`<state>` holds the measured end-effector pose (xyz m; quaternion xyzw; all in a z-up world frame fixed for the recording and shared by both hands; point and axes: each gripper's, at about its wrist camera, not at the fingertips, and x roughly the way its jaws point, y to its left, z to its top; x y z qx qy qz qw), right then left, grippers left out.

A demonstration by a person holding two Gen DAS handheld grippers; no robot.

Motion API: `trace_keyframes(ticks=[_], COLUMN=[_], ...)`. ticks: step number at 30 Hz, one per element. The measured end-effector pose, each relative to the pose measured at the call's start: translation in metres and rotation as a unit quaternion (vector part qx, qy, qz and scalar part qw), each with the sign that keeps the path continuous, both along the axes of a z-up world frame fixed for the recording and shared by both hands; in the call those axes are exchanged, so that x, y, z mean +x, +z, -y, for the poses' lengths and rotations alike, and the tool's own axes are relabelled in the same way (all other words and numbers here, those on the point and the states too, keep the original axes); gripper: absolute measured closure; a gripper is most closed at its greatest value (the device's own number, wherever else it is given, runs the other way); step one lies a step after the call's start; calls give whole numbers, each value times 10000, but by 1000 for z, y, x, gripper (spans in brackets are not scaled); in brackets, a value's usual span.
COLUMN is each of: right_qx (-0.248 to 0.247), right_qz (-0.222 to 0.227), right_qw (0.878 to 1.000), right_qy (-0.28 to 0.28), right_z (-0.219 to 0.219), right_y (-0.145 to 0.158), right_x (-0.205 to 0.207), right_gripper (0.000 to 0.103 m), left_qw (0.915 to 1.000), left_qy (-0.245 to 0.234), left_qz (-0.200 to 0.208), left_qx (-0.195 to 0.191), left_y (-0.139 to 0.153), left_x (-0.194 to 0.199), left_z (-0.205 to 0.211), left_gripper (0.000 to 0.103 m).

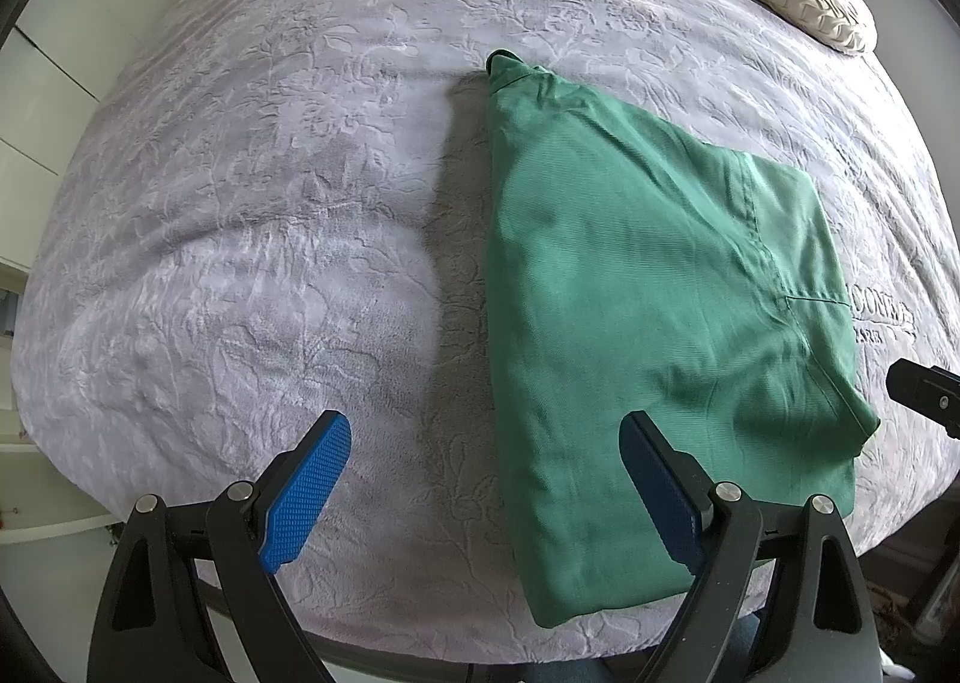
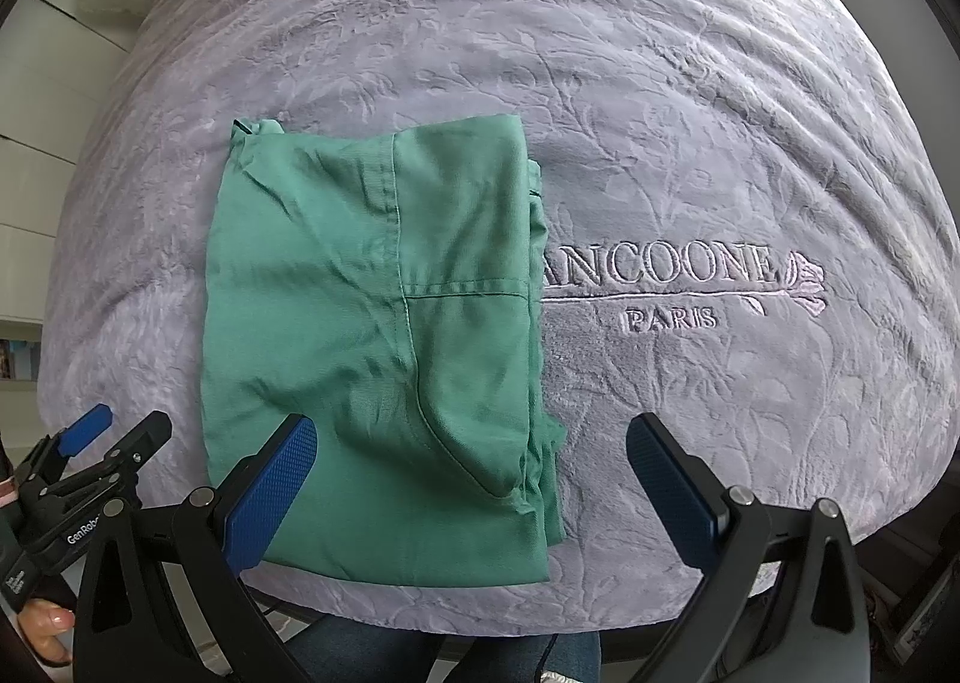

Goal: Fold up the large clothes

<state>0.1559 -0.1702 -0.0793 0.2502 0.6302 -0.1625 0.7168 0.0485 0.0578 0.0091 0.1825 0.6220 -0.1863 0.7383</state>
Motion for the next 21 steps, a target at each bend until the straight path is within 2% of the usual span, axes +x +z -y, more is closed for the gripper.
trace_keyframes(ticks=[21], right_qx=[2], right_qz=[12], right_qw=[10000], right_qy=[1], right_z=[-2], right_y=[0], right_x=[0], right_gripper=[0], left_qw=[10000], left_qy=[42], left_qz=[4], left_qx=[31], left_y=[0], left_x=[-2], left_z=[1], left_gripper=[11])
